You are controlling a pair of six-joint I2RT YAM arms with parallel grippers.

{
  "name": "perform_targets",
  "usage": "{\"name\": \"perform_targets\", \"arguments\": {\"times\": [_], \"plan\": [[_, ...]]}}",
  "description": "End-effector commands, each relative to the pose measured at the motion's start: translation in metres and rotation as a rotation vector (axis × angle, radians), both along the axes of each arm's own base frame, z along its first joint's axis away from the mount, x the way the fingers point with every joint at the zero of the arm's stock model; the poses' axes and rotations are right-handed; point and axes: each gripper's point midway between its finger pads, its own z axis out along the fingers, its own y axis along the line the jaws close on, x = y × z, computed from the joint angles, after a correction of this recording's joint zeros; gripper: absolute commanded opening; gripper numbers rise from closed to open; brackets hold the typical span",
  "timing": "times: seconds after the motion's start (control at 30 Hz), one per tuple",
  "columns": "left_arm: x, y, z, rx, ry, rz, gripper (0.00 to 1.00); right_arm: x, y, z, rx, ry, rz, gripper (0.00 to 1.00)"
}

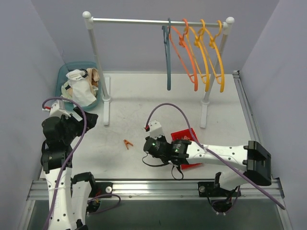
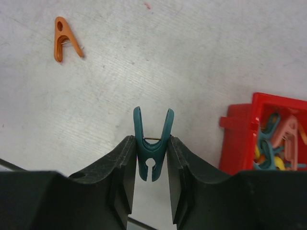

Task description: Remove the underwear clipped to the hanger

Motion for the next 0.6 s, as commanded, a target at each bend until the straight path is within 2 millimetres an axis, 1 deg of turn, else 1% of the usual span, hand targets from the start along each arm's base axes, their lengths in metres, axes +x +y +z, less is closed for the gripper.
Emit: {"name": "perform_targets", "arguments": {"times": [0.0, 0.03, 0.07, 0.1, 0.13, 0.2, 0.23, 0.27, 0.3, 0.4, 0.47, 0.53, 0.57], "plan": [[0.0, -0.003, -0.001, 0.025, -0.017, -0.029, 0.94, 0.004, -0.058, 0.026, -0.063, -0.116, -0.176, 0.0], [0.0, -0.005, -0.002, 0.026, -0.018, -0.036, 0.94, 0.0, -0.075, 0.026, -0.112, -0.123, -0.189, 0.0], [0.0, -0.006, -0.003, 0.026, -0.018, -0.039, 0.94, 0.0, -0.085, 0.028, -0.116, -0.132, -0.21, 0.0], [0.001, -0.005, -0.004, 0.028, -0.021, -0.039, 0.94, 0.002, -0.095, 0.037, -0.076, -0.156, -0.26, 0.0], [0.001, -0.005, -0.005, 0.028, -0.018, -0.039, 0.94, -0.001, -0.114, 0.034, -0.116, -0.16, -0.284, 0.0], [0.0, -0.006, -0.009, 0.026, -0.006, -0.041, 0.94, 0.002, -0.139, 0.042, -0.083, -0.18, -0.392, 0.0], [-0.001, -0.006, -0.01, 0.026, -0.004, -0.043, 0.94, -0.002, -0.155, 0.038, -0.127, -0.178, -0.408, 0.0], [-0.002, -0.006, -0.011, 0.026, -0.004, -0.045, 0.94, -0.002, -0.163, 0.04, -0.115, -0.183, -0.425, 0.0], [-0.003, -0.006, -0.01, 0.028, -0.011, -0.043, 0.94, -0.001, -0.171, 0.037, -0.122, -0.178, -0.45, 0.0], [-0.003, -0.007, -0.01, 0.027, -0.013, -0.046, 0.94, 0.001, -0.186, 0.034, -0.109, -0.17, -0.482, 0.0], [-0.003, -0.007, -0.01, 0.026, -0.012, -0.049, 0.94, 0.001, -0.191, 0.03, -0.11, -0.155, -0.48, 0.0], [-0.003, -0.008, -0.01, 0.023, -0.011, -0.055, 0.94, 0.004, -0.191, 0.026, -0.086, -0.134, -0.487, 0.0], [-0.003, -0.009, -0.011, 0.022, -0.006, -0.056, 0.94, 0.001, -0.191, 0.02, -0.089, -0.108, -0.463, 0.0]]}}
